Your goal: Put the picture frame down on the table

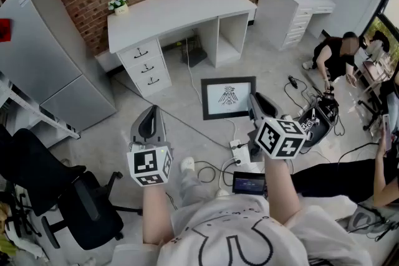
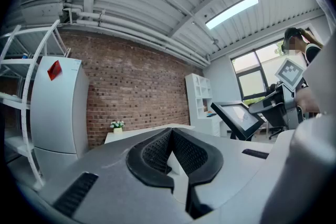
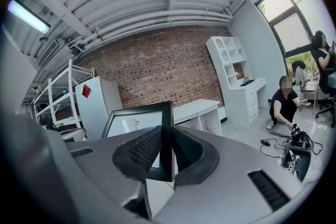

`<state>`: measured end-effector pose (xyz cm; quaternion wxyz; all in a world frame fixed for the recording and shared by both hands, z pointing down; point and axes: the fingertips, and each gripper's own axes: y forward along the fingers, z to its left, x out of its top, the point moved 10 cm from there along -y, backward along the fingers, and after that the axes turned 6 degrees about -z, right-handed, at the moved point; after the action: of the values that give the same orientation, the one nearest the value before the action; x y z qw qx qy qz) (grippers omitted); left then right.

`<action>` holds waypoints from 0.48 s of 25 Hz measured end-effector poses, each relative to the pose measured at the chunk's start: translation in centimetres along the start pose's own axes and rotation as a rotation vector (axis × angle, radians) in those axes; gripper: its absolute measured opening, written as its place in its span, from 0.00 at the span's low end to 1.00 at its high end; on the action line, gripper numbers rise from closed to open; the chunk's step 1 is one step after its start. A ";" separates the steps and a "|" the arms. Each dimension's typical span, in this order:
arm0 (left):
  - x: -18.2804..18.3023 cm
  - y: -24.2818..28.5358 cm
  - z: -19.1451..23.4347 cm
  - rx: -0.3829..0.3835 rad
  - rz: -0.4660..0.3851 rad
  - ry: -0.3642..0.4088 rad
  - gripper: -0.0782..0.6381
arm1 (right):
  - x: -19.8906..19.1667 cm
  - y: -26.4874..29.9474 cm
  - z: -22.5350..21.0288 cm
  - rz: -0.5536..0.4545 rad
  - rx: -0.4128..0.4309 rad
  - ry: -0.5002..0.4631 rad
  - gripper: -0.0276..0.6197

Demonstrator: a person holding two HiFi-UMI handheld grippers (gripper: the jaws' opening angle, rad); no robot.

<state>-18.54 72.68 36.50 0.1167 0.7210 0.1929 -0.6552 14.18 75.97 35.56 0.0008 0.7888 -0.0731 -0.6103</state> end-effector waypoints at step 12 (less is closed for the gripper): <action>-0.3 7.0 3.7 -0.008 -0.006 -0.003 0.12 | 1.4 7.3 -0.5 -0.009 -0.010 0.003 0.14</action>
<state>-18.88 64.85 35.74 0.1179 0.7189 0.1972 -0.6560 14.14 68.56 35.02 0.0020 0.7900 -0.0666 -0.6094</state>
